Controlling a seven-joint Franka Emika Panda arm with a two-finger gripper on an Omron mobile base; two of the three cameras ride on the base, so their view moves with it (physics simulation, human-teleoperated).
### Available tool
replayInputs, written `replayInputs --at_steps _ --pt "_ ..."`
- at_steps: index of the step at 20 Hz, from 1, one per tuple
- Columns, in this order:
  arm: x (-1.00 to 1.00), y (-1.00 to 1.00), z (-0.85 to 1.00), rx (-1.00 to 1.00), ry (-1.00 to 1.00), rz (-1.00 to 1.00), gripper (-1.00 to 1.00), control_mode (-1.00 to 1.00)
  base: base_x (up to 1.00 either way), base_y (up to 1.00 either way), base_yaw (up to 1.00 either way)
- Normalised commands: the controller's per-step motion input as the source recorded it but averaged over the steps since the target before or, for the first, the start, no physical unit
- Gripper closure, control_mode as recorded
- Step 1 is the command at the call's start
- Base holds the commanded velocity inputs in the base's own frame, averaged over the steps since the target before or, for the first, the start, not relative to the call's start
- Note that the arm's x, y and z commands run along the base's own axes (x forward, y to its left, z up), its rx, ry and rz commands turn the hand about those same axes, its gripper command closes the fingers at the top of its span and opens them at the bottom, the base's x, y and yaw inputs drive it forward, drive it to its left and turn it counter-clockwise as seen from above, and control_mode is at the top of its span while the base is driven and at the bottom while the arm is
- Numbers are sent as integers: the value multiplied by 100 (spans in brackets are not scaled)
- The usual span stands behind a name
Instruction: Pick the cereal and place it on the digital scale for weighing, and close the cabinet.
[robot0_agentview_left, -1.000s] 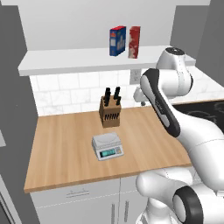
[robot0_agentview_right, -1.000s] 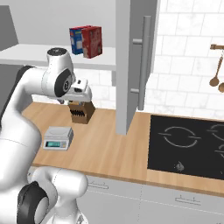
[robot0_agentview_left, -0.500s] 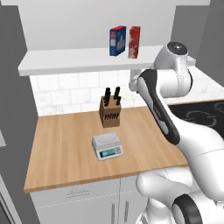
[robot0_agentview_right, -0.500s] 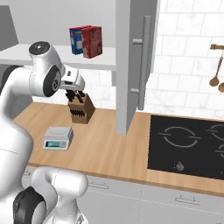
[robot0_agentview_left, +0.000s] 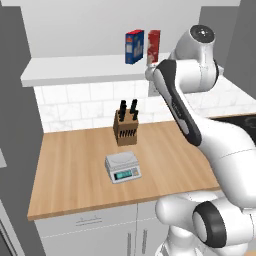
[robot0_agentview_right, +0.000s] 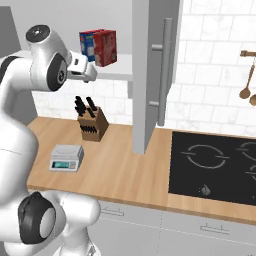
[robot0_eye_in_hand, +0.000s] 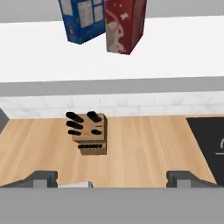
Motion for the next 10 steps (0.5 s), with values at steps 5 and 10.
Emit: replayInputs --at_steps 5,10 --pt "50 3 9 0 -14 0 -100 -100 0 0 0" --pt "50 3 0 -1 -26 0 -100 -100 0 0 0"
